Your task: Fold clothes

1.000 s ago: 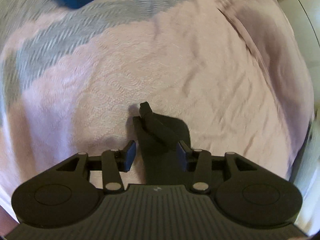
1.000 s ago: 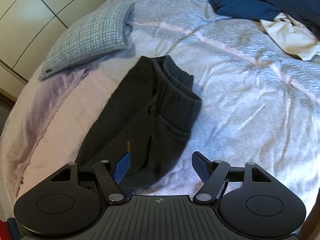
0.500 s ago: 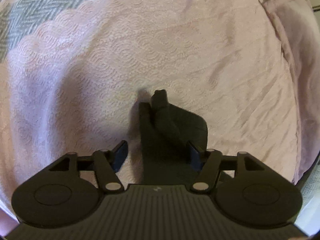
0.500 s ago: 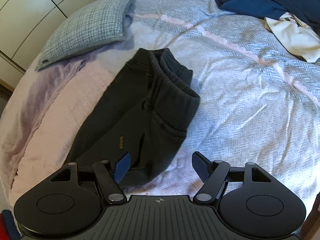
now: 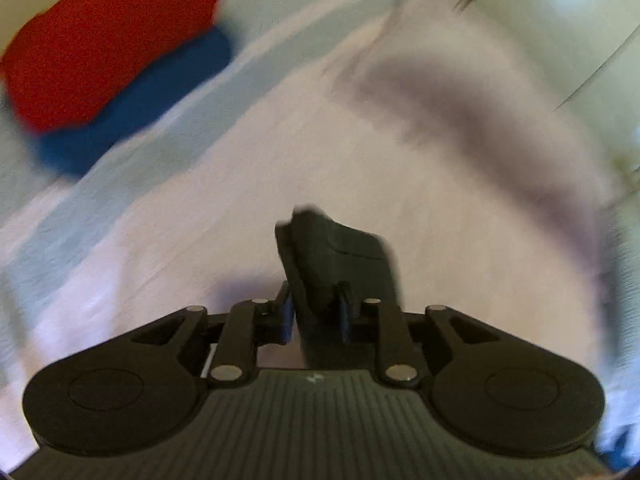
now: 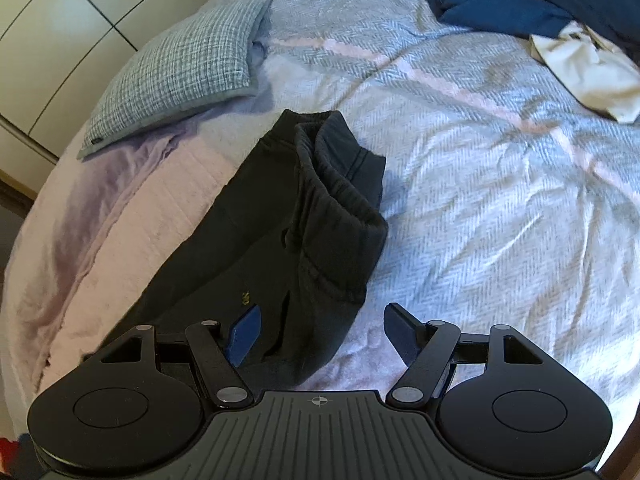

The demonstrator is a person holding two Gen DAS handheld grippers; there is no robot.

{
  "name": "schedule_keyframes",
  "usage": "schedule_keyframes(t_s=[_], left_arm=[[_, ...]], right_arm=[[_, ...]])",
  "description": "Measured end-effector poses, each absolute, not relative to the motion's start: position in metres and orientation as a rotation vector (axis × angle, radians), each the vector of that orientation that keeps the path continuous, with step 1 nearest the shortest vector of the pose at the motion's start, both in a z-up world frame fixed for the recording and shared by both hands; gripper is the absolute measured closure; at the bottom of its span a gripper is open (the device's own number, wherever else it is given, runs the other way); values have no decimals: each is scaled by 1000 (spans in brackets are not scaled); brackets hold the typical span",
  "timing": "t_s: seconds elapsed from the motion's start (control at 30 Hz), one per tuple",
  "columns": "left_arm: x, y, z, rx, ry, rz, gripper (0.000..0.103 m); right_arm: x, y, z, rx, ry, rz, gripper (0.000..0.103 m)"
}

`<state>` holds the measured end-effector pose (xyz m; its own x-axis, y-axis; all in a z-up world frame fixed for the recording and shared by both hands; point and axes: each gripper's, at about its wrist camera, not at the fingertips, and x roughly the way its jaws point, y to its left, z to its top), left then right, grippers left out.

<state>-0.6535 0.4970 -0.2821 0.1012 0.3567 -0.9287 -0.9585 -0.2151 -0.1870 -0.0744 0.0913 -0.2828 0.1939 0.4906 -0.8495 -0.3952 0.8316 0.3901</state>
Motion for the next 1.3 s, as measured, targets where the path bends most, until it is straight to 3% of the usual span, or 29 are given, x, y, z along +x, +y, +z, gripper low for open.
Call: schedule_keyframes(t_s=[0.23, 0.4, 0.83, 0.93, 0.97, 1.07, 1.23, 1.27, 1.3], left_arm=[[-668, 464, -279, -1182, 697, 1502, 78], [-679, 454, -274, -1324, 563, 1475, 69], [-696, 484, -299, -1528, 406, 1539, 69], [-688, 495, -313, -1521, 480, 1529, 77], [-687, 497, -317, -1518, 492, 1525, 85], [-682, 490, -317, -1468, 504, 1506, 97], [-684, 461, -295, -1389, 473, 1432, 99], [-688, 456, -288, -1396, 447, 1418, 99], [-692, 450, -282, -1402, 423, 1404, 99]], right_arm=[[-77, 68, -291, 202, 1221, 621, 31], [-60, 63, -308, 269, 1259, 579, 31], [-42, 68, -304, 211, 1229, 641, 31], [-41, 69, -304, 214, 1220, 644, 31], [-40, 70, -304, 218, 1217, 644, 31], [-38, 70, -301, 241, 1195, 654, 31], [-32, 73, -298, 238, 1169, 701, 32], [-31, 75, -300, 224, 1178, 713, 36], [-30, 77, -301, 209, 1186, 725, 54]])
